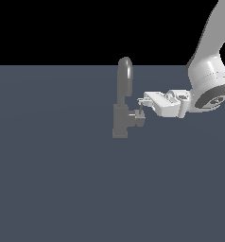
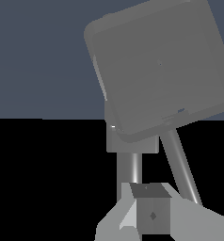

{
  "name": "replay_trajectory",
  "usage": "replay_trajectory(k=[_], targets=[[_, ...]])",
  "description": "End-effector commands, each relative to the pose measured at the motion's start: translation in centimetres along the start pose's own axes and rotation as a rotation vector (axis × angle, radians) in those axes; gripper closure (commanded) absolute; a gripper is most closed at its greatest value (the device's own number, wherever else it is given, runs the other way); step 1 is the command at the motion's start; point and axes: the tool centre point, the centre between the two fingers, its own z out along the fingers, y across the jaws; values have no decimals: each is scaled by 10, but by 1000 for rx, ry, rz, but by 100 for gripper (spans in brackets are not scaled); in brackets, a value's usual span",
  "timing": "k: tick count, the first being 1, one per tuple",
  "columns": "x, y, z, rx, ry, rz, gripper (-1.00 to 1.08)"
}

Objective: Turn on the faucet by rotating a designated handle.

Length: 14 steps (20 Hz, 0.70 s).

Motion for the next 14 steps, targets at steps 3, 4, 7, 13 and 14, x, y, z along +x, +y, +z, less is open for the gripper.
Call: replay_trajectory(k=[3, 4, 7, 13, 14], targets=[[0, 5, 0, -1, -1, -1, 108], [2, 8, 0, -1, -1, 0, 108], [7, 17, 0, -2, -2, 2, 108], [18, 37, 0, -3, -3, 5, 108], [20, 40, 0, -4, -4, 6, 108]])
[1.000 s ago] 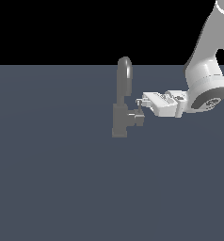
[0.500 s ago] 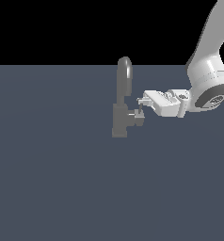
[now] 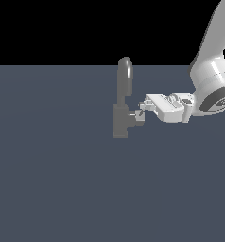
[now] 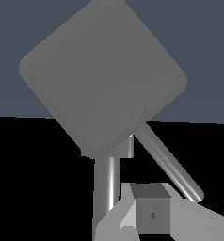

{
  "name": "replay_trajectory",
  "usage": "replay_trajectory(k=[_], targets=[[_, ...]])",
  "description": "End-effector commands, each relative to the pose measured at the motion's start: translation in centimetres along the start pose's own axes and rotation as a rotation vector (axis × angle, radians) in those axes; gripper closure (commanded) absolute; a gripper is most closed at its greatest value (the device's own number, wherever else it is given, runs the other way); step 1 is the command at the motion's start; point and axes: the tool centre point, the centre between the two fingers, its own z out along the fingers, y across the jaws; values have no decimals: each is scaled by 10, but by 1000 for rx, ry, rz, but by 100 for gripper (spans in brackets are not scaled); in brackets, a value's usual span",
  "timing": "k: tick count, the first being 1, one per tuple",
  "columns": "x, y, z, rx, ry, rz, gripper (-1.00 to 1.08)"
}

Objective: Turn on the faucet by rotating a designated handle.

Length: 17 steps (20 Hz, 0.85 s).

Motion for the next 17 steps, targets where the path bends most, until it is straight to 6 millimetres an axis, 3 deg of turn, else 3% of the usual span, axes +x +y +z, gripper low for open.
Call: replay_trajectory(k=[1, 5, 6, 15, 17], targets=[[16, 18, 0, -3, -8, 29, 108], [22, 29, 0, -4, -9, 31, 108], [7, 16, 0, -3, -1, 0, 108], [71, 43, 0, -4, -9, 29, 108], [77, 45, 0, -5, -9, 32, 108]])
